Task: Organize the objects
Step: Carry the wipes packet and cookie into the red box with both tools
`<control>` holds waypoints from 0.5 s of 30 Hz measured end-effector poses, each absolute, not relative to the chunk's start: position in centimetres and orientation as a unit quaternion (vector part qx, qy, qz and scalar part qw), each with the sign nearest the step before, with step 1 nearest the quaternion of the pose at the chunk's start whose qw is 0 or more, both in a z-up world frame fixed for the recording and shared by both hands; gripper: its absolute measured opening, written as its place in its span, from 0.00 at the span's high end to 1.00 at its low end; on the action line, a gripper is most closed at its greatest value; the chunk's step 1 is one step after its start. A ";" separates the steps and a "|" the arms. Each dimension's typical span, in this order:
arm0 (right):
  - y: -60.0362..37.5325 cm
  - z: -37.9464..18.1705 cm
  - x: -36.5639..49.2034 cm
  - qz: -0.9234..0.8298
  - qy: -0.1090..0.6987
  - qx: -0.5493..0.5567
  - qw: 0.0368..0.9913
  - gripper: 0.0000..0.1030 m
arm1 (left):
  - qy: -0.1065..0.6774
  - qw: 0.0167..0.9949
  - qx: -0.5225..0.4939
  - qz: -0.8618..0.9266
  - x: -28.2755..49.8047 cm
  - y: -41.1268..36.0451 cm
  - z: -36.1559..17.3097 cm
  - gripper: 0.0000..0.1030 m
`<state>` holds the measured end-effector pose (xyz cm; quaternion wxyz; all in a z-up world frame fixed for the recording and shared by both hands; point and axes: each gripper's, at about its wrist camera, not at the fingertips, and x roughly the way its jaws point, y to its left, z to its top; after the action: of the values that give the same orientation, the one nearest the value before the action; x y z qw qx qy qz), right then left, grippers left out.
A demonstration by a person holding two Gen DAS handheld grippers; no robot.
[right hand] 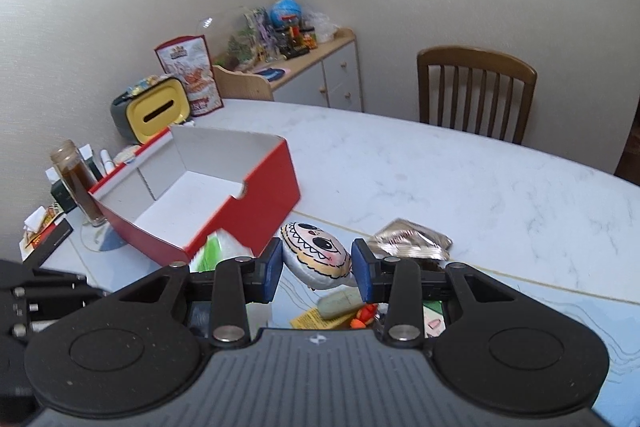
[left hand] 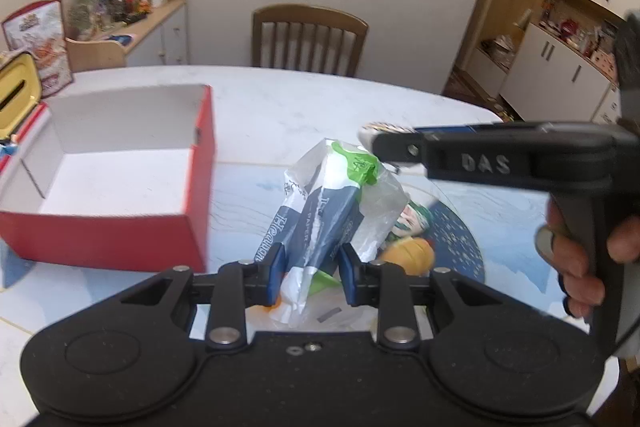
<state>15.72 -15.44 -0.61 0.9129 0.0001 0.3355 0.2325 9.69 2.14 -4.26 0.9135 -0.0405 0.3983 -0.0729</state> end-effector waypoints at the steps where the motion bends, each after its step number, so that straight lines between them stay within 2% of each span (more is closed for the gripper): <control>1: -15.2 -0.3 15.6 0.234 0.333 -0.001 0.913 0.65 | 0.396 0.915 -0.041 -0.068 9.7 2.5 -3.9 0.73; 15: -8.4 1.5 17.9 0.243 0.318 -0.011 0.917 0.65 | 0.400 0.914 -0.067 -0.030 14.2 11.4 -2.3 0.73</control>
<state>17.92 -8.37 1.52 0.9166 -0.0112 0.3178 0.2425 14.23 11.42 -2.29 0.9135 -0.0667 0.4001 -0.0304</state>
